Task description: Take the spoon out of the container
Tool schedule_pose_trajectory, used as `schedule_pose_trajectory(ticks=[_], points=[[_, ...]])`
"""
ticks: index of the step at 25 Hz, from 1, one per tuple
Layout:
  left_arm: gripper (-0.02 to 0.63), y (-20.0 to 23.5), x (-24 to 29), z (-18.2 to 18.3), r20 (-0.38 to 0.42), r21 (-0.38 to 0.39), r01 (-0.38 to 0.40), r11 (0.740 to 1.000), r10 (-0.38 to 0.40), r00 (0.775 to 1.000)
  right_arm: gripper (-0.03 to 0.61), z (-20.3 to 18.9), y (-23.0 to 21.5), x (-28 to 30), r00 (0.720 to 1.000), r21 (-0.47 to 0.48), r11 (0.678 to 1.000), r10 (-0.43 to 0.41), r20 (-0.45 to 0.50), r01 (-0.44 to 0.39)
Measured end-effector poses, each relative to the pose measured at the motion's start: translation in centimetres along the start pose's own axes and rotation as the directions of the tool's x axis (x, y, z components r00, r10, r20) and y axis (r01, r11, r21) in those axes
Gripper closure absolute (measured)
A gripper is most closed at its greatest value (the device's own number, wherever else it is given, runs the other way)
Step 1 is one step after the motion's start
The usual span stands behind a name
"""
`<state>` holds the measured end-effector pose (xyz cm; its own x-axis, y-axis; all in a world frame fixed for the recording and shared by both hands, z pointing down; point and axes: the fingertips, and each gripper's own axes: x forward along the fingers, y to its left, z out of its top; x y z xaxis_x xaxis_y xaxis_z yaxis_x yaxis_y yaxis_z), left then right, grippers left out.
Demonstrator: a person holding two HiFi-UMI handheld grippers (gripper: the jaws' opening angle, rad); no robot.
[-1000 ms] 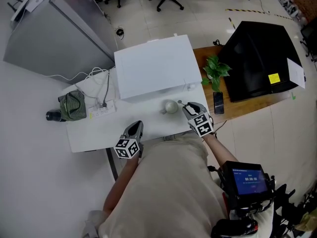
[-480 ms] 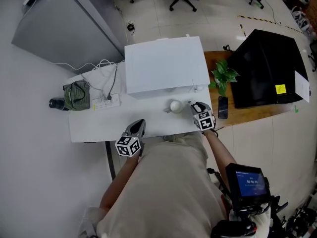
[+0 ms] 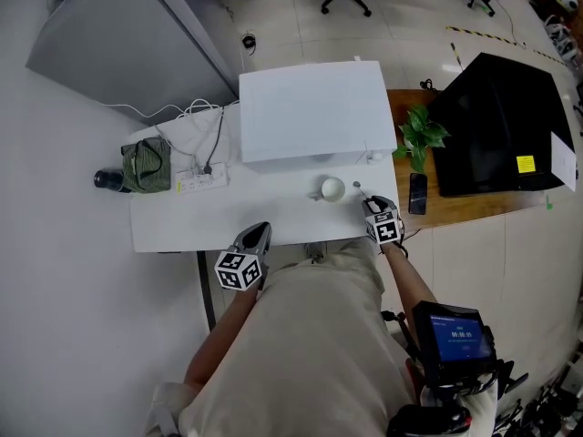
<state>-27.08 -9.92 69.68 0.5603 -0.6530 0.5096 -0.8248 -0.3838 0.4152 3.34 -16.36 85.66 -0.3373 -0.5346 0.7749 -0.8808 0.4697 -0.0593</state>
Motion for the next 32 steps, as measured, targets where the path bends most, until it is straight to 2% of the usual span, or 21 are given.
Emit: schedule_pose_trajectory(ticks=[8,15,21,24,25,26,29,32], points=[[0.630,0.4,-1.4,-2.7,-0.040,0.004,0.009,1.000,-0.009,0.999,0.451,-4.8,0.4,3.3,0.989,0.000,1.000,-0.011,-0.150,0.011],[0.630,-0.4,-2.2,-3.7,-0.040,-0.011,-0.012,1.000,0.012,0.999,0.450,-8.7,0.0,5.0,0.963,0.038,0.999,-0.014,-0.269,0.025],[0.630,-0.1,-3.2,-2.3,0.014,-0.016,-0.070,0.997,0.071,0.997,0.449,-7.6,0.1,5.4,0.977,-0.034,0.999,-0.001,-0.214,-0.007],[0.630,-0.8,-3.6,-2.2,0.046,-0.041,-0.105,0.994,0.106,0.993,0.448,-7.9,0.2,5.2,0.973,-0.057,0.998,0.006,-0.230,-0.020],[0.630,-1.1,-3.5,-2.2,0.057,-0.050,-0.113,0.992,0.116,0.992,0.425,-7.9,0.0,5.2,0.973,-0.061,0.998,0.007,-0.230,-0.021],[0.630,-1.6,-3.4,-2.2,0.065,-0.059,-0.121,0.991,0.125,0.990,0.331,-7.6,-0.1,5.0,0.976,-0.063,0.998,0.007,-0.220,-0.021],[0.630,-2.6,-3.2,-2.1,0.084,-0.080,-0.143,0.987,0.149,0.985,0.325,-6.5,-0.5,3.4,0.988,-0.036,0.999,0.023,-0.154,-0.029],[0.630,-4.2,-2.8,-1.7,0.106,-0.088,-0.159,0.983,0.168,0.980,0.325,-5.4,-0.4,-0.1,0.994,0.009,0.997,0.076,-0.074,-0.076]])
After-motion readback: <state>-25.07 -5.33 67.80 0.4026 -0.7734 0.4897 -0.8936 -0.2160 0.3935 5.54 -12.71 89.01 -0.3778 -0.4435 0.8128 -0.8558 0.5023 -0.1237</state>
